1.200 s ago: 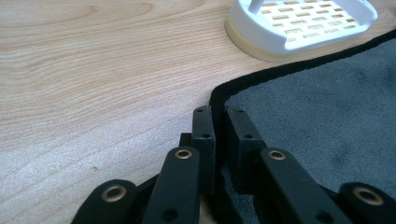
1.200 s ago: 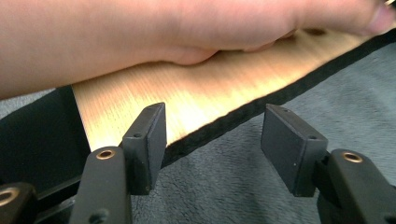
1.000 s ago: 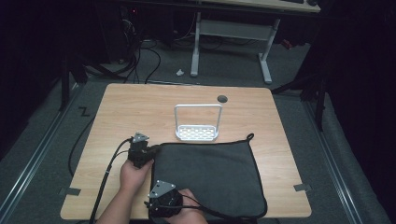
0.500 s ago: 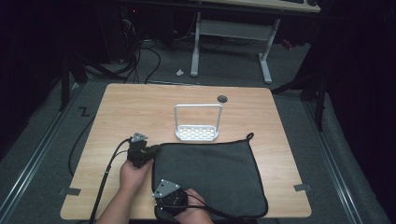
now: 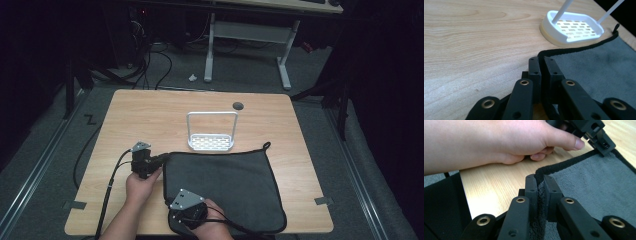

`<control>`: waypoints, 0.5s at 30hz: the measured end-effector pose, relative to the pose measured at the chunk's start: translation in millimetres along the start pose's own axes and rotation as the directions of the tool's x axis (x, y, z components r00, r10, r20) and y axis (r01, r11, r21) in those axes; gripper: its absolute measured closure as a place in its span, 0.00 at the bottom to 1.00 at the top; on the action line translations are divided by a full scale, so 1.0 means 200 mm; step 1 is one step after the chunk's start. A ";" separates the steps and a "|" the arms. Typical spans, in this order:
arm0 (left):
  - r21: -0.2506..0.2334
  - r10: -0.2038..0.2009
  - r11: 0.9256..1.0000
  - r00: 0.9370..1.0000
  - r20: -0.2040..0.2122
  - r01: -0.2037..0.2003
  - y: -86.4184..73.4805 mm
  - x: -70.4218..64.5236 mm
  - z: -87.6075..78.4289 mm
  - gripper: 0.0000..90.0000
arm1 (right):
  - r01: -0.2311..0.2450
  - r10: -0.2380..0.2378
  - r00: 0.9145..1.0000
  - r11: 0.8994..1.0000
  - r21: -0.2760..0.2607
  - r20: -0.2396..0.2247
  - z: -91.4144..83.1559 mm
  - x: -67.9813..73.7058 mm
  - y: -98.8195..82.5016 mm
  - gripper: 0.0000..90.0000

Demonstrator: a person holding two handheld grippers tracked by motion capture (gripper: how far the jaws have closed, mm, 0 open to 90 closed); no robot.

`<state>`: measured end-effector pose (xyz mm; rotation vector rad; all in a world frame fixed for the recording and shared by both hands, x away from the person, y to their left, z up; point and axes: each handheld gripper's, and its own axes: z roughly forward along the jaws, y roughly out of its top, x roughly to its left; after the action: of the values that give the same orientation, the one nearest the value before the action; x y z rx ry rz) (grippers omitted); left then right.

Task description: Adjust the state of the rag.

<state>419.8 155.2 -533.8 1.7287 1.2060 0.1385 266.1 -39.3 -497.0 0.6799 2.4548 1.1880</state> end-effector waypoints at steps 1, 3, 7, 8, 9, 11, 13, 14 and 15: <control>-0.003 -0.002 1.000 1.000 0.000 0.002 0.00 0.00 0.00 0.94 | -0.002 0.002 1.000 1.000 -0.004 -0.002 0.00 0.00 0.01 0.93; -0.007 -0.004 1.000 1.000 0.000 0.004 0.00 0.00 0.00 0.94 | -0.010 0.010 1.000 1.000 -0.020 -0.006 -0.01 -0.01 0.02 0.93; -0.017 -0.014 1.000 1.000 -0.004 0.014 0.01 0.01 -0.01 0.94 | -0.015 0.015 1.000 0.999 -0.034 -0.004 -0.02 -0.02 0.04 0.93; -0.018 -0.017 1.000 1.000 -0.003 0.017 0.01 0.00 -0.01 0.94 | -0.015 0.015 1.000 0.999 -0.036 -0.005 -0.02 -0.02 0.04 0.93; -0.023 -0.018 1.000 1.000 -0.002 0.018 0.01 0.00 -0.02 0.94 | -0.012 0.012 1.000 0.999 -0.035 -0.006 -0.02 -0.02 0.04 0.93; -0.025 -0.018 1.000 1.000 -0.006 0.018 0.01 0.00 -0.02 0.94 | -0.010 0.010 1.000 0.999 -0.033 -0.004 -0.01 -0.01 0.04 0.93; -0.024 -0.020 1.000 1.000 -0.008 0.020 0.01 0.00 -0.02 0.94 | -0.015 0.015 1.000 0.999 -0.029 -0.010 0.00 0.00 0.04 0.93; -0.022 -0.016 1.000 1.000 -0.013 0.015 0.01 0.01 -0.03 0.94 | -0.017 0.017 1.000 1.000 -0.024 -0.009 0.00 0.00 0.04 0.93; -0.023 -0.013 1.000 1.000 -0.015 0.012 0.01 0.02 -0.04 0.94 | -0.016 0.016 1.000 1.000 -0.025 -0.011 0.01 0.01 0.05 0.93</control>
<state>418.2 162.9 -530.4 1.7029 1.2214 0.1571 268.5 -32.6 -490.3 0.6889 2.4436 1.2298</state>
